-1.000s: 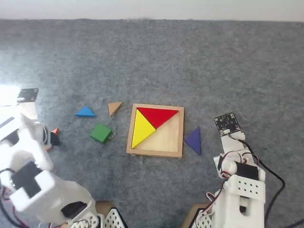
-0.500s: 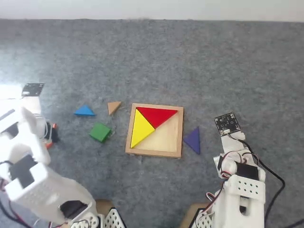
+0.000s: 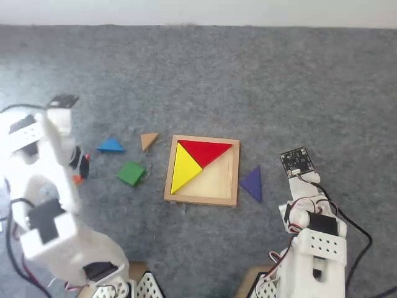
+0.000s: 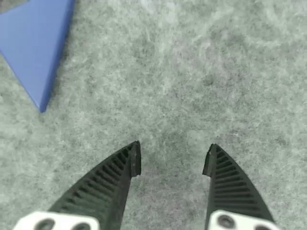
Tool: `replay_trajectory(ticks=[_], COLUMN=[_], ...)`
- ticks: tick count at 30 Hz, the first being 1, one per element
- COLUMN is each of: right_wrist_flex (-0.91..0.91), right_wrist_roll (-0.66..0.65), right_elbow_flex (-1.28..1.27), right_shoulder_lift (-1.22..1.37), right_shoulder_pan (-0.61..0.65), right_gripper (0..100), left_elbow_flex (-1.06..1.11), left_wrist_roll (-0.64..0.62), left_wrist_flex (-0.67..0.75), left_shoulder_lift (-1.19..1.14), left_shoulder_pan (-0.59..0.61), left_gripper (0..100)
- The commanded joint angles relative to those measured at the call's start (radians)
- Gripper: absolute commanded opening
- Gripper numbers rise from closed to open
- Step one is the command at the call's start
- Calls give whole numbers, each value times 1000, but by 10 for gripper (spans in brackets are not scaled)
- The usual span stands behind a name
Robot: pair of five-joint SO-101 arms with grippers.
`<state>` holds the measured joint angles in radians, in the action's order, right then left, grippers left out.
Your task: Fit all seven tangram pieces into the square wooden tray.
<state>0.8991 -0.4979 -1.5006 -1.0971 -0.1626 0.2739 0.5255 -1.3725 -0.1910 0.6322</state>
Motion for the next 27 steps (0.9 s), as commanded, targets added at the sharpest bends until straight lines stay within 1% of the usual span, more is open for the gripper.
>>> replay_trajectory(ticks=[1, 4, 7, 9, 12, 15, 19, 23, 25, 27], right_wrist_flex=[-15, -15, -15, -15, -15, -15, -15, -15, -15, -15], right_wrist_roll=[-6, -6, -6, -6, -6, -6, -6, -6, -8, -9], right_elbow_flex=[5, 5, 5, 5, 5, 5, 5, 5, 3, 3], right_shoulder_lift=[-1, -1, -1, -1, -1, -1, -1, -1, -1, -1], right_shoulder_pan=[8, 8, 8, 8, 8, 8, 8, 8, 8, 8], right_gripper=[216, 216, 216, 216, 216, 216, 216, 216, 216, 216], left_elbow_flex=[-35, -35, -36, -36, -36, -38, -45, -71, -105, -151], left_wrist_roll=[-109, -258, -417, -505, -614, -717, -813, -898, -945, -962], left_wrist_flex=[-110, -160, -160, -141, -91, -31, 57, 133, 143, 141], left_shoulder_lift=[210, 264, 258, 241, 209, 169, 106, 26, -23, -68], left_shoulder_pan=[-169, -347, -548, -677, -819, -913, -997, -1048, -1060, -1062], left_gripper=[12, 13, 13, 13, 13, 13, 13, 13, 13, 13])
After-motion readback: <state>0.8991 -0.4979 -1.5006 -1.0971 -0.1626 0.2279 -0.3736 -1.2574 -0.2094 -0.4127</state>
